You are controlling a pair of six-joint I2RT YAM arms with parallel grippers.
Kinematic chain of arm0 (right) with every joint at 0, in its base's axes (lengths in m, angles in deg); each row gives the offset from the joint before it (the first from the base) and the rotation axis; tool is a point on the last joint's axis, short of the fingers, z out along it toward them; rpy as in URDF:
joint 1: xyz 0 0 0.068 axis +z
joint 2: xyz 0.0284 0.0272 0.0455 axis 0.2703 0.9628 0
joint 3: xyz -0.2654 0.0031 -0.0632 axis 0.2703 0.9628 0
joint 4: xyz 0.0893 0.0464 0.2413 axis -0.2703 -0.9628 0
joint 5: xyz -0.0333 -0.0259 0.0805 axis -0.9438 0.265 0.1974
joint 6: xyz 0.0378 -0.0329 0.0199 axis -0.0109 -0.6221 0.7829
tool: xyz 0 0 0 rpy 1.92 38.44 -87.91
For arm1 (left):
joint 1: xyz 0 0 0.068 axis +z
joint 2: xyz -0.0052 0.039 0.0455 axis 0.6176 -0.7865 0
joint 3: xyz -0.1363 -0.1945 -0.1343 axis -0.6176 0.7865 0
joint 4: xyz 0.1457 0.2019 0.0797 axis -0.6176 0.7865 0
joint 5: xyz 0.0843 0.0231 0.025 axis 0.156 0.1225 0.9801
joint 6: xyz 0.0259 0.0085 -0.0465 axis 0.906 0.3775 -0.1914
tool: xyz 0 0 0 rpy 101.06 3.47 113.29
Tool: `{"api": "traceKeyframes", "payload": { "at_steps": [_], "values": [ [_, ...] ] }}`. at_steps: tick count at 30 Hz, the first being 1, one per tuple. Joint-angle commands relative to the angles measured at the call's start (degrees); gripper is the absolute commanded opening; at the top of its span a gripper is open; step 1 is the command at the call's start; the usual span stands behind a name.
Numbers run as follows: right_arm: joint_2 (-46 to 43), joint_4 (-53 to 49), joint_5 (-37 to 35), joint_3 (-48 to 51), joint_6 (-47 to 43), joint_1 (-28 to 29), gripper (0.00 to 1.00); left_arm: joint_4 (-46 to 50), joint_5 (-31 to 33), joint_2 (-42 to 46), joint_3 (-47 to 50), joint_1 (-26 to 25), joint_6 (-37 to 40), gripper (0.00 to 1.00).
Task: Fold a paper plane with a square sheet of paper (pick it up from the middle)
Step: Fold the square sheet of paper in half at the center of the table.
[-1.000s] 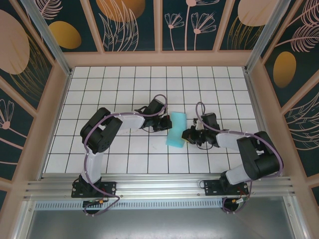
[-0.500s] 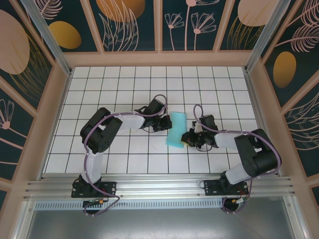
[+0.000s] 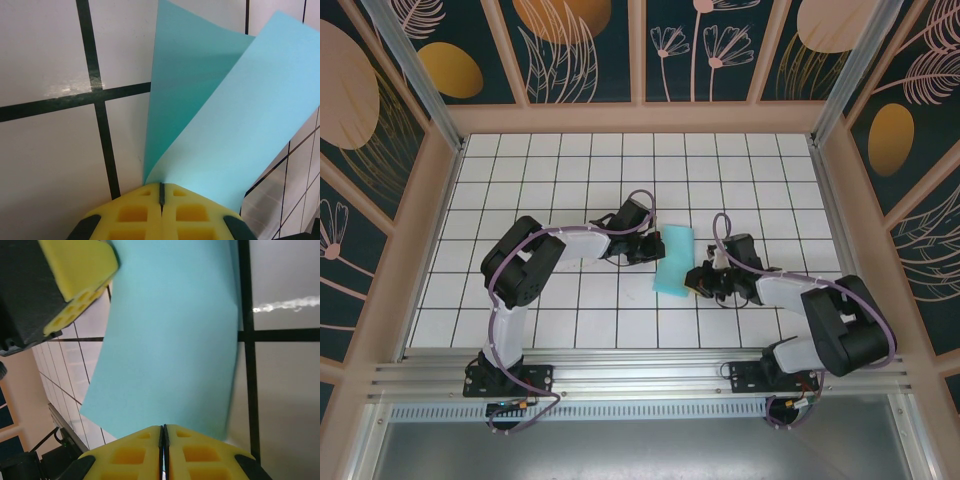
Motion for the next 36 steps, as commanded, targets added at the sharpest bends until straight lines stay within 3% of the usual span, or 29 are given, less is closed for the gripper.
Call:
{"api": "traceKeyframes", "payload": {
  "at_steps": [1,18,29,36],
  "values": [
    [0.73,0.43,1.02,-0.8,0.16,0.43,0.13,3.74,3.33,-2.7,2.54,-0.39,1.02,0.0],
    [-0.76,-1.99,-3.45,-2.56,1.07,-0.11,0.14,4.02,3.69,-3.62,1.63,-0.37,1.72,0.0],
    [0.94,2.58,1.87,-0.66,2.48,-0.11,0.13,4.2,3.69,-3.18,1.67,-0.4,1.7,0.0],
    [5.73,2.36,-0.29,1.0,1.18,0.26,0.13,4.37,3.66,-3.19,1.76,-0.37,1.83,0.0]
  ]
}}
